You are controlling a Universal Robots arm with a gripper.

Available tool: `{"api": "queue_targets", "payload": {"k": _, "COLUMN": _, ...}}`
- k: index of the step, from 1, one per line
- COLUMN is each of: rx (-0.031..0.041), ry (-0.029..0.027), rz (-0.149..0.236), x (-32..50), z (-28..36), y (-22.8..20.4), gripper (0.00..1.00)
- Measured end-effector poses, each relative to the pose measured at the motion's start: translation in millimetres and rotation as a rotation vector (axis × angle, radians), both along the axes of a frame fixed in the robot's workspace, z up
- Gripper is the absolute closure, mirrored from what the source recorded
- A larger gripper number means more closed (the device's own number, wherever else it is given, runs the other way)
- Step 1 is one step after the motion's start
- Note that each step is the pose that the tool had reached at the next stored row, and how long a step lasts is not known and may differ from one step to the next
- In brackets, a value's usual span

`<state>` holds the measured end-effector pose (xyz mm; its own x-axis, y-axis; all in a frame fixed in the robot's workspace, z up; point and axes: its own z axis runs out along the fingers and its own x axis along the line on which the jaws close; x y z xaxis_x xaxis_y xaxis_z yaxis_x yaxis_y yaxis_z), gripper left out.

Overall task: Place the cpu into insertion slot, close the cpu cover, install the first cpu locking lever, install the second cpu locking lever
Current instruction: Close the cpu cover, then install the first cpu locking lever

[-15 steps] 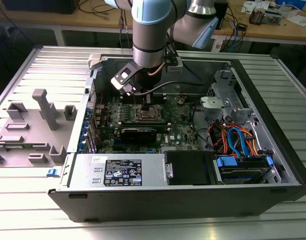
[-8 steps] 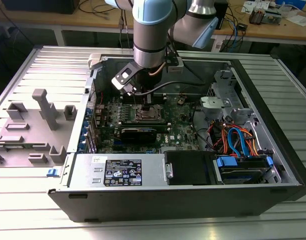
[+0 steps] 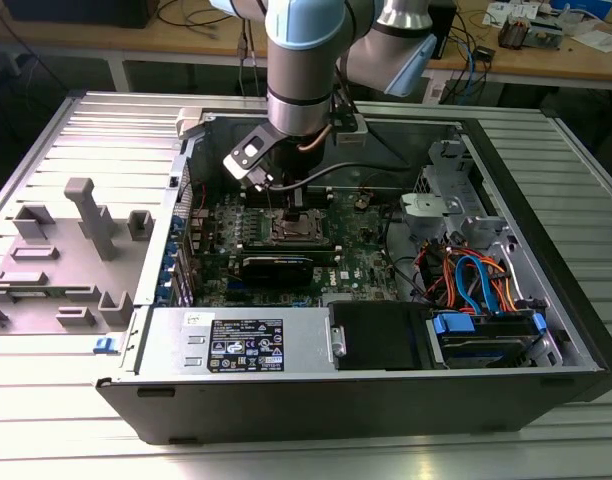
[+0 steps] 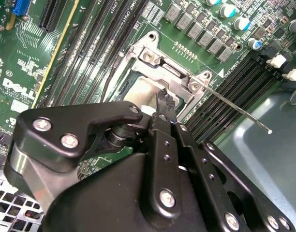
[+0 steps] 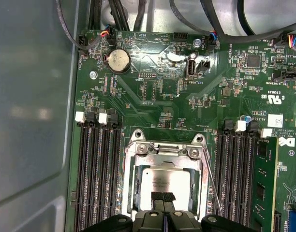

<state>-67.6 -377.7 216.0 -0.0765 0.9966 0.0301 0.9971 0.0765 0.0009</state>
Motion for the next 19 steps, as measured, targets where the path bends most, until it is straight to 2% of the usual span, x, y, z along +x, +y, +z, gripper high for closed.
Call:
{"api": "queue_targets", "payload": {"k": 3, "rx": -0.0001, "ry": 0.0, "rz": 0.0, "x": 1.5, "z": 0.0, "y": 0.0, "gripper": 0.89}}
{"api": "queue_targets", "payload": {"k": 5, "rx": -0.0001, "ry": 0.0, "rz": 0.0, "x": 9.7, "z": 0.0, "y": 0.0, "gripper": 0.89}}
{"api": "queue_targets", "payload": {"k": 6, "rx": 0.0, "ry": 0.0001, "rz": 0.0, "x": 10.7, "z": 0.0, "y": 0.0, "gripper": 0.89}}
{"api": "queue_targets", "payload": {"k": 19, "rx": 0.0001, "ry": 0.0, "rz": 0.0, "x": 12.4, "z": 0.1, "y": 0.0, "gripper": 0.89}}
